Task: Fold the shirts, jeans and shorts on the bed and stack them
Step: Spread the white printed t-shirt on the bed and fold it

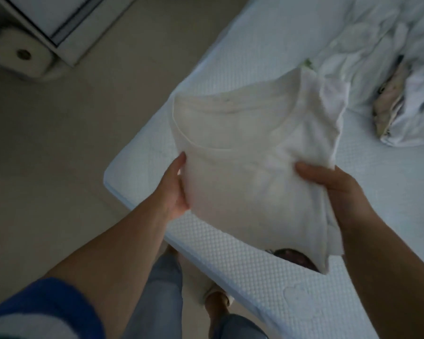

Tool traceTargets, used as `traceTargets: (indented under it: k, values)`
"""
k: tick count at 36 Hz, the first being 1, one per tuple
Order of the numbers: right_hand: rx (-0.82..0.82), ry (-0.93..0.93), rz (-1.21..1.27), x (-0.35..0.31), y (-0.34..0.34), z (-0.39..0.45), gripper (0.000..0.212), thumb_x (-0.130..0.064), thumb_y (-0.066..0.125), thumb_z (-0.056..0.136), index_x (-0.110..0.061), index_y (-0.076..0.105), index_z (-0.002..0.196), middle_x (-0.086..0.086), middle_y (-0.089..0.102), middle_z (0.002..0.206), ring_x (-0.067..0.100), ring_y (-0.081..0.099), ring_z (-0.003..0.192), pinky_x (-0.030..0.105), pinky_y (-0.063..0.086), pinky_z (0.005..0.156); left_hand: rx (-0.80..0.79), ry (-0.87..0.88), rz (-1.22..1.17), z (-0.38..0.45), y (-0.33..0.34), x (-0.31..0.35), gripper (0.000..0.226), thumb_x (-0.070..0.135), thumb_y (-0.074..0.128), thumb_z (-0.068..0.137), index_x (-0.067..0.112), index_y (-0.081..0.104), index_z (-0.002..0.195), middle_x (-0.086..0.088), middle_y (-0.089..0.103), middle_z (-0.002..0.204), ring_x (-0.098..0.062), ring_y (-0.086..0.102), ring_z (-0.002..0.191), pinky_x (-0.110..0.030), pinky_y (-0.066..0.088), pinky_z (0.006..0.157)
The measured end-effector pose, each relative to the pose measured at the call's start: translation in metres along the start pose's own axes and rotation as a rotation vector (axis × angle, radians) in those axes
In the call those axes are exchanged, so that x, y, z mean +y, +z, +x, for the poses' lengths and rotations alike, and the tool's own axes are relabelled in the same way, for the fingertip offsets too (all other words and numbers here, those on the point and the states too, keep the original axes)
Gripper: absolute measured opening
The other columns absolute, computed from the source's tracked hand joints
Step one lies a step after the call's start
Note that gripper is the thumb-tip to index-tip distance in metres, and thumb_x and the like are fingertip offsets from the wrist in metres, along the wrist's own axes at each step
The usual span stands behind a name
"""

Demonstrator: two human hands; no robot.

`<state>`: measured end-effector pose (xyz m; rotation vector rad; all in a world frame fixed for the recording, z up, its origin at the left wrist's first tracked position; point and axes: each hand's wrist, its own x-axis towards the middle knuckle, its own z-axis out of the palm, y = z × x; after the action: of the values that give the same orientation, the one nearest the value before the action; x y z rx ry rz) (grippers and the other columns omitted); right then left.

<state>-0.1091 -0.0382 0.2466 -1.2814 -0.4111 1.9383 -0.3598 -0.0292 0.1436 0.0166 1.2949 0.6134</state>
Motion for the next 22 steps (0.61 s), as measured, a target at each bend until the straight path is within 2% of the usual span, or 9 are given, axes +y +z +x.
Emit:
traceTargets:
  k: [3,5,8,11,13,14,17,20,22]
  values:
    - [0.071,0.124,-0.005,0.004,-0.021,0.032,0.028,-0.021,0.057,0.077,-0.009,0.075,0.095,0.016,0.071,0.100,0.034,0.069,0.086,0.041,0.056,0.061,-0.123,-0.045,0.023,0.023,-0.010,0.018,0.067,0.072,0.055,0.067,0.024,0.071,0.110,-0.005,0.068,0.115,-0.024,0.066,0.104,-0.041,0.054,0.076]
    - [0.251,0.178,-0.073,0.015,-0.038,0.060,0.036,-0.025,0.062,0.074,-0.010,0.069,0.106,0.014,0.071,0.103,0.033,0.069,0.087,0.039,0.056,0.061,-0.106,-0.026,0.079,0.046,-0.020,0.027,0.053,0.064,0.057,0.074,0.024,0.073,0.104,-0.005,0.069,0.112,-0.023,0.067,0.101,-0.041,0.056,0.074]
    - [0.451,0.211,-0.266,0.042,-0.059,0.100,0.034,-0.024,0.065,0.078,-0.010,0.062,0.109,0.012,0.067,0.113,0.026,0.068,0.092,0.036,0.052,0.072,0.058,-0.016,0.262,0.078,-0.036,0.040,0.038,0.044,0.065,0.081,0.010,0.068,0.097,-0.006,0.068,0.104,-0.023,0.066,0.091,-0.036,0.049,0.083]
    - [0.625,0.318,-0.452,0.072,-0.077,0.120,0.015,-0.022,0.063,0.087,-0.013,0.062,0.099,0.012,0.064,0.113,0.024,0.061,0.095,0.036,0.047,0.085,0.179,0.014,0.617,0.102,-0.047,0.044,0.019,0.030,0.066,0.084,0.012,0.065,0.081,-0.016,0.064,0.092,-0.026,0.061,0.080,-0.035,0.048,0.077]
    - [0.703,0.323,-0.504,0.084,-0.079,0.127,0.008,-0.024,0.063,0.087,-0.016,0.062,0.089,0.013,0.065,0.108,0.024,0.061,0.091,0.038,0.048,0.087,0.159,0.029,0.776,0.112,-0.050,0.047,0.020,0.027,0.063,0.087,0.008,0.067,0.087,-0.020,0.068,0.096,-0.032,0.066,0.087,-0.042,0.052,0.086]
    - [0.728,0.317,-0.511,0.087,-0.077,0.130,0.014,-0.027,0.063,0.087,-0.015,0.063,0.092,0.011,0.065,0.108,0.024,0.061,0.094,0.039,0.048,0.089,0.149,0.047,0.833,0.115,-0.051,0.049,0.024,0.030,0.062,0.087,0.007,0.067,0.089,-0.019,0.069,0.093,-0.033,0.066,0.088,-0.044,0.053,0.085]
    - [0.751,0.315,-0.579,0.092,-0.065,0.138,0.037,-0.036,0.061,0.086,-0.011,0.061,0.114,0.004,0.065,0.109,0.025,0.058,0.104,0.044,0.046,0.093,0.176,0.124,1.034,0.124,-0.050,0.054,0.027,0.041,0.061,0.084,0.014,0.064,0.087,0.000,0.065,0.080,-0.019,0.061,0.074,-0.028,0.045,0.063]
    - [0.801,0.294,-0.618,0.099,-0.061,0.146,0.033,-0.033,0.058,0.089,-0.013,0.057,0.115,-0.004,0.061,0.094,0.019,0.054,0.092,0.038,0.041,0.081,0.244,0.166,1.006,0.127,-0.044,0.053,0.029,0.040,0.063,0.082,0.015,0.063,0.096,0.004,0.062,0.084,-0.012,0.055,0.073,-0.019,0.036,0.055]
    - [0.835,0.302,-0.612,0.102,-0.061,0.149,0.036,-0.030,0.058,0.089,-0.012,0.053,0.120,-0.002,0.059,0.099,0.020,0.053,0.094,0.037,0.039,0.081,0.264,0.150,0.877,0.127,-0.039,0.052,0.034,0.033,0.066,0.082,0.007,0.065,0.104,-0.003,0.067,0.096,-0.019,0.061,0.084,-0.027,0.046,0.067]
